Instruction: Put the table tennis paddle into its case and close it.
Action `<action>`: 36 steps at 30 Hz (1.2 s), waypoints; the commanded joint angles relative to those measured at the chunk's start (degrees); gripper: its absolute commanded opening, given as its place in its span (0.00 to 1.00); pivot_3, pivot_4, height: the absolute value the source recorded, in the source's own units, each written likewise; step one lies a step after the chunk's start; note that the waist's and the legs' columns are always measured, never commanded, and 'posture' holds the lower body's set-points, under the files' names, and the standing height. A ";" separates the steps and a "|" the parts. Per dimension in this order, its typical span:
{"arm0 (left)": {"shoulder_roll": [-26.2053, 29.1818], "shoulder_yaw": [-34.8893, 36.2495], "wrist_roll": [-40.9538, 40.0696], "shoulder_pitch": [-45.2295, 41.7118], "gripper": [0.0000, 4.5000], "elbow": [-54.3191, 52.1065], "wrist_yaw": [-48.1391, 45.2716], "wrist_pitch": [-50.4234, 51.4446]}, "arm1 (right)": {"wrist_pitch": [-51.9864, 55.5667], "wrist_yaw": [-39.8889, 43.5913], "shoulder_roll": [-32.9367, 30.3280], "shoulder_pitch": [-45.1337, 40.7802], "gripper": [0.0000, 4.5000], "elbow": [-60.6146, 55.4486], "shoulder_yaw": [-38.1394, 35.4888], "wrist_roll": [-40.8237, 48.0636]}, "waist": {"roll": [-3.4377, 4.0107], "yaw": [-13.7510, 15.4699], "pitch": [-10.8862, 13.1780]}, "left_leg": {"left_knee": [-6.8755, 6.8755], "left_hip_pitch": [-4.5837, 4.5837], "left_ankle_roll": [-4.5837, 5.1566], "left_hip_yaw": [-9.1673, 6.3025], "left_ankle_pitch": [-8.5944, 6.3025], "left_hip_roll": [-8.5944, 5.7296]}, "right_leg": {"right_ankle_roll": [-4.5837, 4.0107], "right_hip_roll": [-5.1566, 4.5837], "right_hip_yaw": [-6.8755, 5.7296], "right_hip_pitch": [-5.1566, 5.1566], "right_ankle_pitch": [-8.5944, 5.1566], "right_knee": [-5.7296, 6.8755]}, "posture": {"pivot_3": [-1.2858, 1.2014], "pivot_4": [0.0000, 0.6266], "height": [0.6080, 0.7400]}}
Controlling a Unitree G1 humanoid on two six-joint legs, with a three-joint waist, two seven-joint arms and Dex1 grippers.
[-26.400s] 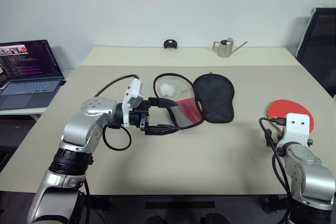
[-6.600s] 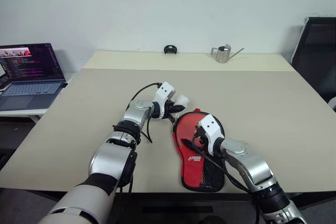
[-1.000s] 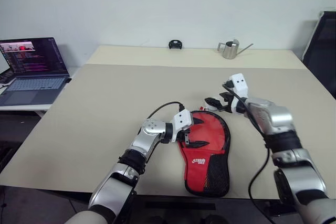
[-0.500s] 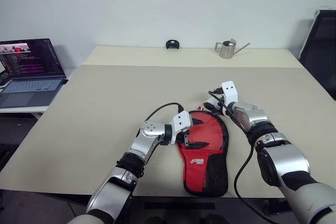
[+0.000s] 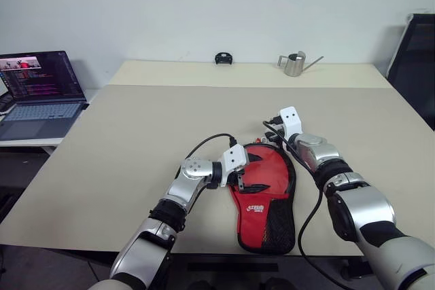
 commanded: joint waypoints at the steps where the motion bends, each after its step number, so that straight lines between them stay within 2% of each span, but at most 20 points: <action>1: -0.11 -1.72 1.83 0.23 1.00 1.70 0.05 -0.59 | -0.70 -0.95 -0.83 0.24 0.16 -1.32 -0.39 -1.21 | 0.02 0.01 -0.02 | 0.00 0.02 0.00 0.00 0.00 0.00 | 0.00 0.00 0.00 0.02 0.00 0.00 | 0.52 0.24 1.00; 9: -2.43 -2.91 3.49 -2.29 1.00 7.70 1.26 -2.03 | -0.12 0.12 -4.14 1.63 0.14 -5.91 -0.42 -2.63 | 0.09 0.69 -0.06 | 0.16 0.05 0.01 -0.07 -0.01 -0.05 | 0.01 -0.04 -0.07 0.20 0.01 -0.01 | 0.52 0.24 1.00; 16: -4.28 -3.95 5.86 -6.71 1.00 15.46 2.35 -4.04 | 4.28 1.23 -6.47 6.49 0.14 -15.07 -1.13 -1.78 | 0.09 1.21 -0.06 | 0.33 0.04 0.03 -0.13 -0.02 -0.09 | 0.04 -0.05 -0.13 0.29 0.03 0.02 | 0.52 0.24 1.00; 25: -3.81 -7.67 10.02 -9.50 1.00 22.91 -0.09 -6.23 | 14.60 1.81 -10.52 16.23 0.12 -33.81 -2.21 -0.51 | 0.12 1.68 -0.09 | 0.58 0.12 0.31 -0.26 -0.18 -0.11 | 0.11 -0.04 -0.21 0.53 0.07 0.01 | 0.52 0.24 1.00; 32: -3.71 -8.54 10.46 -8.81 1.00 23.85 -2.18 -6.57 | 23.40 3.76 -17.83 24.87 0.12 -48.24 -4.03 1.14 | 0.16 1.78 -0.18 | 0.58 0.17 0.37 -0.33 -0.21 -0.12 | 0.12 -0.01 -0.27 0.62 0.07 -0.05 | 0.52 0.24 1.00; 36: -3.89 -8.78 10.57 -8.42 1.00 23.91 -2.52 -6.31 | 30.45 7.30 -23.83 32.93 0.12 -60.68 -5.54 3.26 | 0.15 1.82 -0.22 | 0.57 0.13 0.49 -0.33 -0.28 -0.13 | 0.13 -0.01 -0.27 0.63 0.07 -0.12 | 0.52 0.24 1.00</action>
